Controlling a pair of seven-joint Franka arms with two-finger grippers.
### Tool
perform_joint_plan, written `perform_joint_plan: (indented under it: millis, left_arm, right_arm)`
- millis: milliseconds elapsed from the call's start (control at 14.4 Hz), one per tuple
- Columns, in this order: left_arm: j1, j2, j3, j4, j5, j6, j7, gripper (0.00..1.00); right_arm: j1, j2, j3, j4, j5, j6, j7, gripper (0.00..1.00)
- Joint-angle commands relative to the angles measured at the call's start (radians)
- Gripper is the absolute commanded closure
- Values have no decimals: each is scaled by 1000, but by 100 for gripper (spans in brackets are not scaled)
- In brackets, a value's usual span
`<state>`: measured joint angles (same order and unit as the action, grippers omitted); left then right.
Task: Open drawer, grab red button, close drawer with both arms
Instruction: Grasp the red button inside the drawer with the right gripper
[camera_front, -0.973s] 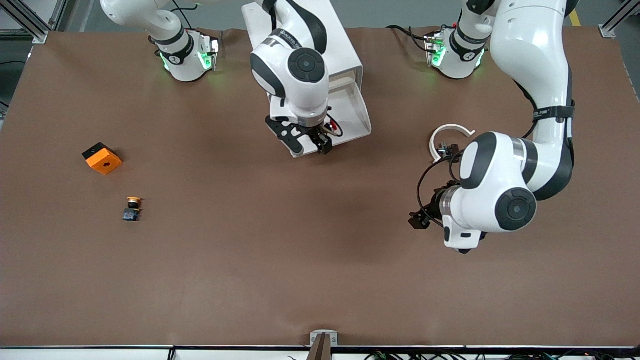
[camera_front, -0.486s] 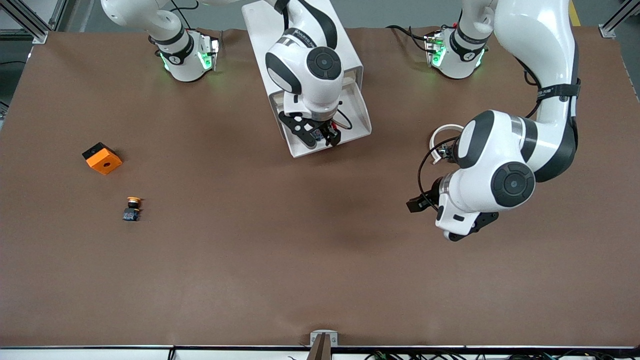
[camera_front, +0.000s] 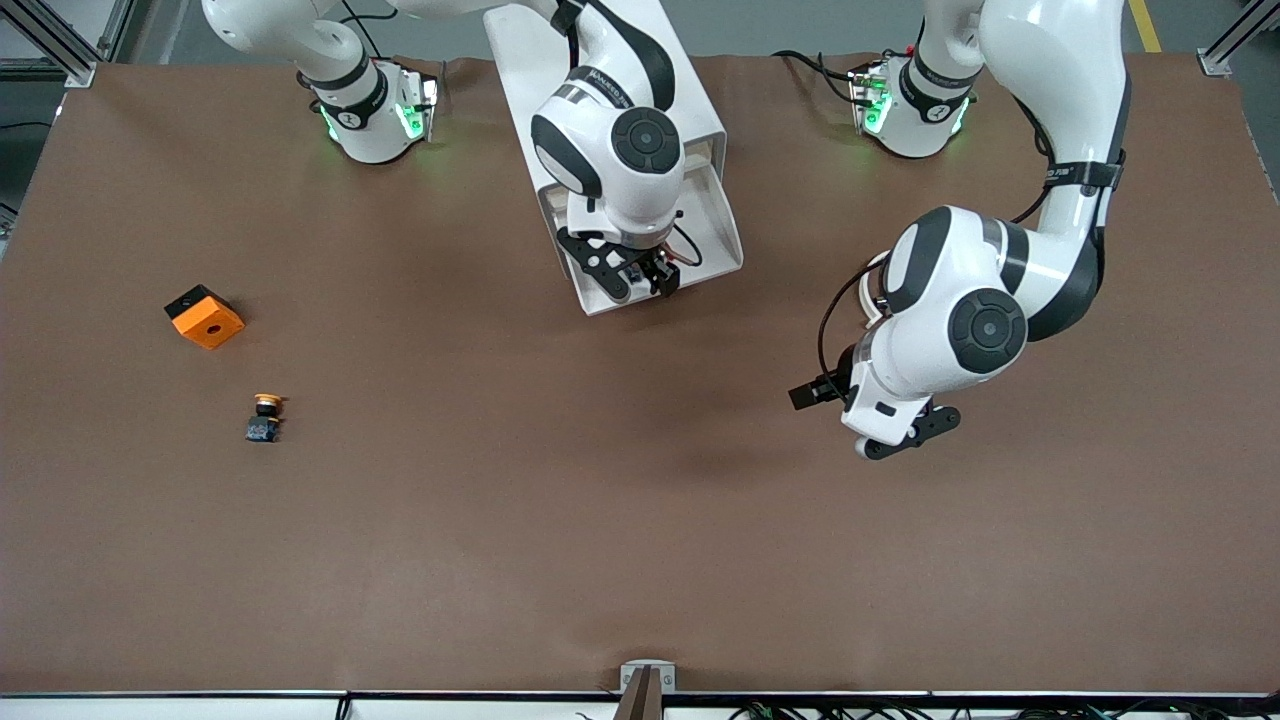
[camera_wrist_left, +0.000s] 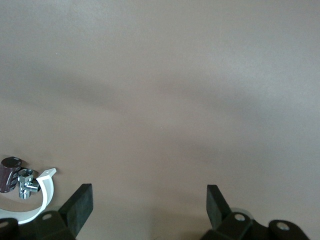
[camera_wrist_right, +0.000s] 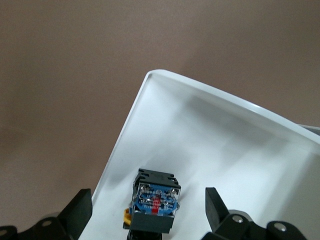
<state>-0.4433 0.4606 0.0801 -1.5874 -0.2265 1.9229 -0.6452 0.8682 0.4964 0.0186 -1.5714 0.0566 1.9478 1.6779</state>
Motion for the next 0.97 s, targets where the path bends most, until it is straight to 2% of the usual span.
perform_joint_plan:
  millis: [0,69,278,486,625,903]
  left_arm:
    - [-11,-24,-3,-43,19,18,19,0]
    - [-14,-23,-3,-43,19,18,19,0]
    - [-15,-22,-3,-40,21,16,26,0]
    - [-17,-14,-3,-40,35,14,29,0]
    - [-17,-14,-3,-40,35,11,29,0]
    - [-14,-17,-3,-31,35,10,27,0]
  right_arm:
    - [3,7,1,-2,12,5,19,0]
    - [5,10,1,-2,12,6,19,2]
    - [6,19,1,-1,14,8,19,44]
    - [6,21,1,4,20,6,16,74]
    - [0,21,1,11,22,6,10,82]
    - [-50,17,0,76,81,-58,5,81]
